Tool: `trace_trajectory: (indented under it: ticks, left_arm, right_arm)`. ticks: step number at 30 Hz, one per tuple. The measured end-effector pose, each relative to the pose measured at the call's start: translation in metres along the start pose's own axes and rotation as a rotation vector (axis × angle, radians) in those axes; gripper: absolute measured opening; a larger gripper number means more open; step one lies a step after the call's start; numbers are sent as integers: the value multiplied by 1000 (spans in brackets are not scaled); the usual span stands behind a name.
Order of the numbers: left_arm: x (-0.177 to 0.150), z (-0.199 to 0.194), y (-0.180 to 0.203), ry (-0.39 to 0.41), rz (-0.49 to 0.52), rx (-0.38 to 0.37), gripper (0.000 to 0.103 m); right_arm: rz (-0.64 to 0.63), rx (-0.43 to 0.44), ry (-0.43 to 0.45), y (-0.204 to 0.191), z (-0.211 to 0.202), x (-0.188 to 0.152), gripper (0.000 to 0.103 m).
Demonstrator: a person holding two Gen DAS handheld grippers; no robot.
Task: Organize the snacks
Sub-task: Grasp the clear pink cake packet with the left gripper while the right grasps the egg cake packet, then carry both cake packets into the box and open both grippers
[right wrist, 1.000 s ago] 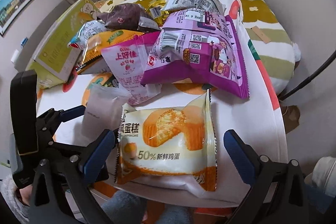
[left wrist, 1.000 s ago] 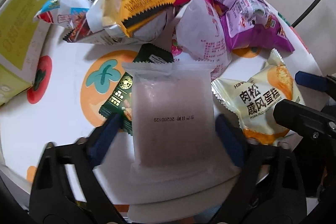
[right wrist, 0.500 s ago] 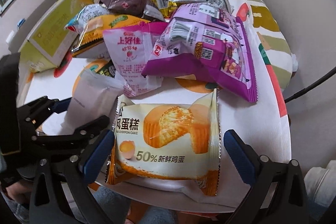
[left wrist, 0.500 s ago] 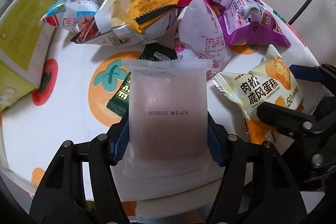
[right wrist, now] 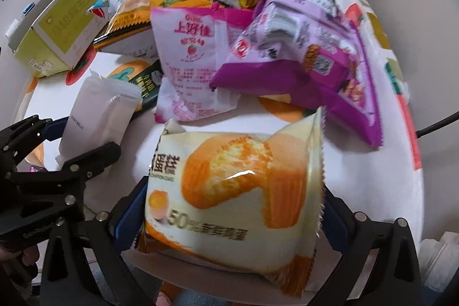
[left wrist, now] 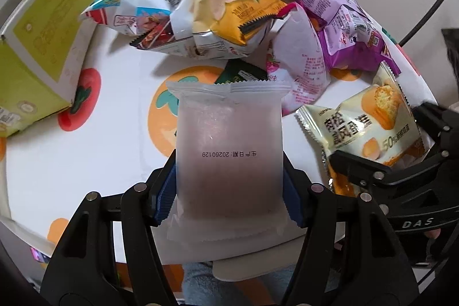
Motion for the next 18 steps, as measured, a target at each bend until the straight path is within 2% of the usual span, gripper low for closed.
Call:
trace_trajectory:
  ticks: [1, 7, 18]
  left_arm:
    - [0, -1, -1, 0, 2, 1, 60]
    - [6, -5, 2, 10, 2, -2, 60]
    - [23, -60, 2, 82, -7, -32, 59]
  right_arm:
    - [12, 27, -2, -1, 1, -1, 86]
    - [35, 28, 23, -3, -6, -2, 76]
    - [64, 29, 105, 0, -64, 14, 74]
Point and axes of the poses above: each gripper's, at about its wrist camera, not at the fingertips, and z roughly the way its jaws point, y to its right, x to its top, the point moved 3 cm from there along z, roughly the way its jaws point, and after that the axes turned 10 degrees about -x, right-handed, at the moved point
